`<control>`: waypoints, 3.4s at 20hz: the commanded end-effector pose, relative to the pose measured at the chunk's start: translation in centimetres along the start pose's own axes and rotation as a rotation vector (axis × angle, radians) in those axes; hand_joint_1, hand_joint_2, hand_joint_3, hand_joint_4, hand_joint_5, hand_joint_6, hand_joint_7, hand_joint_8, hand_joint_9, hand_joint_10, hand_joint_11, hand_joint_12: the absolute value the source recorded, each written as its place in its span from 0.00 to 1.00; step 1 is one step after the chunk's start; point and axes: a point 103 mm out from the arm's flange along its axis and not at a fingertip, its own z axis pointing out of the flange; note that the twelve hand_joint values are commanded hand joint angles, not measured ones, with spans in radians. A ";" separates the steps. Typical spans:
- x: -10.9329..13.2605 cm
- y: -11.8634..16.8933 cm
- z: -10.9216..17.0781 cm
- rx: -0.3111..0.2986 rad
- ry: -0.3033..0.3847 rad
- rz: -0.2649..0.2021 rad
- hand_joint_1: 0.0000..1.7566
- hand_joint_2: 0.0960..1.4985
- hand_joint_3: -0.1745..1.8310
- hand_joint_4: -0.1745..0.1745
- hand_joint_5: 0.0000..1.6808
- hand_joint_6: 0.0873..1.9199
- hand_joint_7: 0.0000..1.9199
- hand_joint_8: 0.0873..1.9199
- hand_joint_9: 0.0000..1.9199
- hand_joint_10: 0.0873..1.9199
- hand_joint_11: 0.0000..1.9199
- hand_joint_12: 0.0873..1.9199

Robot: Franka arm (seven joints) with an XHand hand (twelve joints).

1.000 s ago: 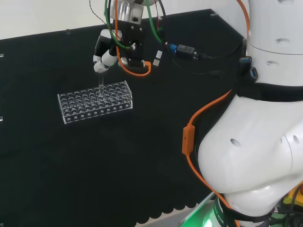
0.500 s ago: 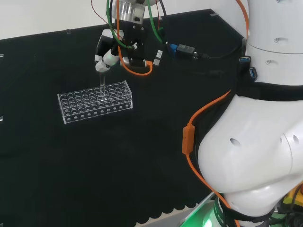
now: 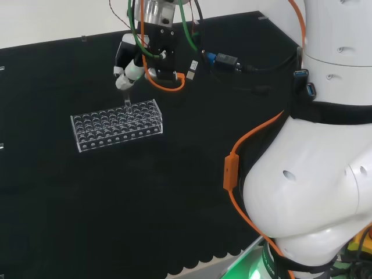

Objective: Put the test tube back in the rack.

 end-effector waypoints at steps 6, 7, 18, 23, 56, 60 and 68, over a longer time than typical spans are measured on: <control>0.5 -0.4 0.4 0.000 0.004 -0.006 0.74 0.48 0.34 0.00 0.70 0.36 0.64 0.35 0.58 0.28 0.37 0.64; 0.6 -0.4 0.4 0.000 0.005 -0.006 0.74 0.48 0.34 0.00 0.70 0.36 0.64 0.35 0.58 0.28 0.37 0.64; 1.2 -0.8 0.4 -0.002 0.000 -0.009 0.74 0.47 0.34 0.00 0.70 0.37 0.64 0.35 0.58 0.28 0.37 0.64; 1.4 -1.0 0.3 -0.004 0.011 -0.017 0.74 0.47 0.35 0.00 0.70 0.37 0.64 0.35 0.58 0.28 0.37 0.64; 1.9 -1.2 1.4 0.021 0.010 -0.006 0.74 0.47 0.35 0.00 0.70 0.37 0.64 0.35 0.58 0.29 0.37 0.64; 1.7 -0.9 1.4 0.037 0.009 -0.008 0.74 0.47 0.35 0.00 0.70 0.37 0.64 0.35 0.58 0.29 0.37 0.64; 1.4 0.3 1.9 0.035 -0.003 -0.019 0.74 0.47 0.35 0.00 0.70 0.37 0.64 0.35 0.58 0.29 0.37 0.64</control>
